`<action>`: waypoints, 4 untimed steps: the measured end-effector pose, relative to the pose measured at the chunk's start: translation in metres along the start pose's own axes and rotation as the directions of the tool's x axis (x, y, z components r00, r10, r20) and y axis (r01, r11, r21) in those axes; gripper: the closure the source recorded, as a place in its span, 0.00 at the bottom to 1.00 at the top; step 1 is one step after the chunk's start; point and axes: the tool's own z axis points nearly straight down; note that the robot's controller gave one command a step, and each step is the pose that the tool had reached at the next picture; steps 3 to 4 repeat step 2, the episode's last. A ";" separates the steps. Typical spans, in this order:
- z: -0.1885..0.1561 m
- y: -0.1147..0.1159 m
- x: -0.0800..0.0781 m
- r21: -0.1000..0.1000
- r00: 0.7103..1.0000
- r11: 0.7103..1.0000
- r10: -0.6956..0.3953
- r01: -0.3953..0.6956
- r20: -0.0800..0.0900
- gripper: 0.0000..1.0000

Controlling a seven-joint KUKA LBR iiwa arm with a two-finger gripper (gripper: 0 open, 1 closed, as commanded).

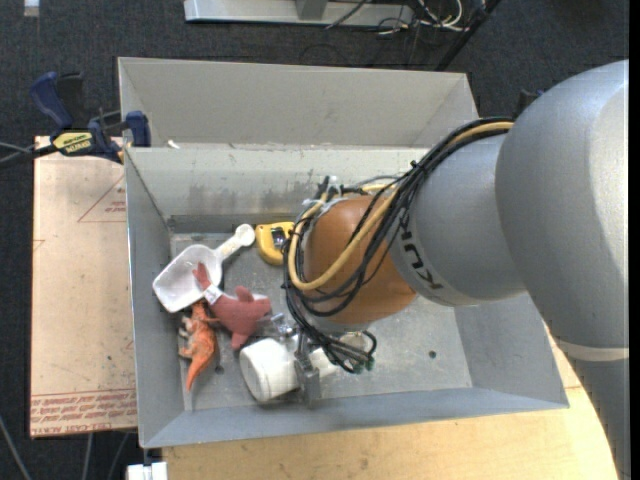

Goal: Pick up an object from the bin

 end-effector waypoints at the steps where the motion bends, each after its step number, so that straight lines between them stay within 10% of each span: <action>1: 0.000 0.000 0.000 0.000 1.000 1.000 0.000 0.000 0.000 1.00; 2: -0.134 0.005 0.000 -0.001 1.000 1.000 0.014 -0.014 0.002 1.00; 4: -0.134 0.005 0.000 -0.001 1.000 1.000 0.014 -0.014 0.002 1.00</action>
Offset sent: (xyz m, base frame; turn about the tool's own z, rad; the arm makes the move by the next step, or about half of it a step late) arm -0.0043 0.0030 0.1338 0.0121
